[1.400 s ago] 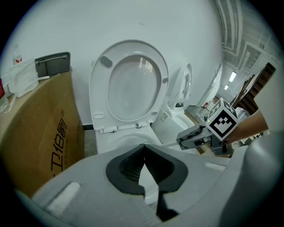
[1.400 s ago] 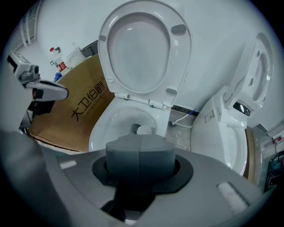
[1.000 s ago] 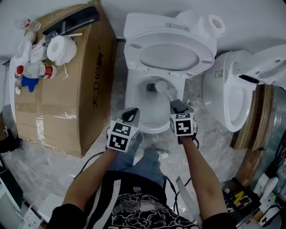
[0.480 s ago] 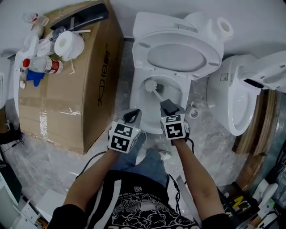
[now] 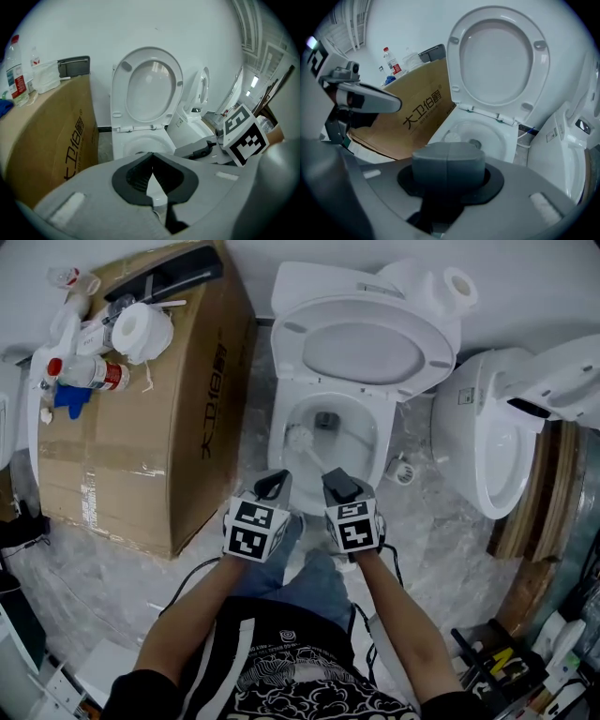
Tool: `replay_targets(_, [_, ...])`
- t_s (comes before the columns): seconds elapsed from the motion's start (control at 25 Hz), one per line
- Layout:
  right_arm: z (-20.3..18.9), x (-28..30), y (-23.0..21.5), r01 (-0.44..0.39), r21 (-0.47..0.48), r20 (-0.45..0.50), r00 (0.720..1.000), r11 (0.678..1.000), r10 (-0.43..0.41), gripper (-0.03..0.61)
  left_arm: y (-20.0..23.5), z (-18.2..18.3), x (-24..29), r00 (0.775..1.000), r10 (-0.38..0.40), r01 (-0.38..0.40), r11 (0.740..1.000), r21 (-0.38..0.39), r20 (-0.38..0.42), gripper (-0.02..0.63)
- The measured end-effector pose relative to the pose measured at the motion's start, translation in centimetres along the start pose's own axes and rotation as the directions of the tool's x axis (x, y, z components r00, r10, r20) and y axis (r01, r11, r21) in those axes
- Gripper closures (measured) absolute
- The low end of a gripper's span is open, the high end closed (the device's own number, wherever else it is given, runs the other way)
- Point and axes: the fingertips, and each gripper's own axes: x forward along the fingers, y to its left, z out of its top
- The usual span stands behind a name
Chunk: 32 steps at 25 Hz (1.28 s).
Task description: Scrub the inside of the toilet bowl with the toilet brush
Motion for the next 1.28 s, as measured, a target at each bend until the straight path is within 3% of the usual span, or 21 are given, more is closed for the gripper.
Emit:
replay_targets(0.2, [-2.5, -1.5, 1.3, -0.013, 0.008, 0.003, 1.000, 1.000, 0.013, 0.430, -1.1, -0.4, 0.3, 1.000, -0.015, 0.015, 1.000, 0.018, -0.007, 0.612])
replay_targets(0.52, [-8.8, -3.4, 2.8, 0.010, 0.134, -0.059, 0.998, 0.991, -0.002, 0.430, -2.7, -1.3, 0.4, 0.999, -0.042, 0.043, 0.998, 0.038, -0.031, 0.612])
replay_targets(0.76, [-8.7, -3.7, 0.8, 0.060, 0.203, -0.034, 0.998, 0.977, -0.054, 0.430, -3.6, -1.0, 1.2, 0.997, -0.070, 0.072, 0.996, 0.058, -0.034, 0.612])
replay_targets(1.04, [-9.6, -2.4, 0.1, 0.067, 0.198, -0.113, 0.993, 0.978, -0.045, 0.430, -3.9, -1.1, 2.3, 0.994, -0.100, 0.102, 0.994, 0.036, -0.044, 0.612])
replay_targets(1.28, [-10.3, -1.8, -2.2, 0.120, 0.224, -0.122, 0.988, 0.967, -0.094, 0.430, -3.3, -1.2, 3.2, 0.992, -0.118, 0.120, 0.992, 0.026, -0.050, 0.612])
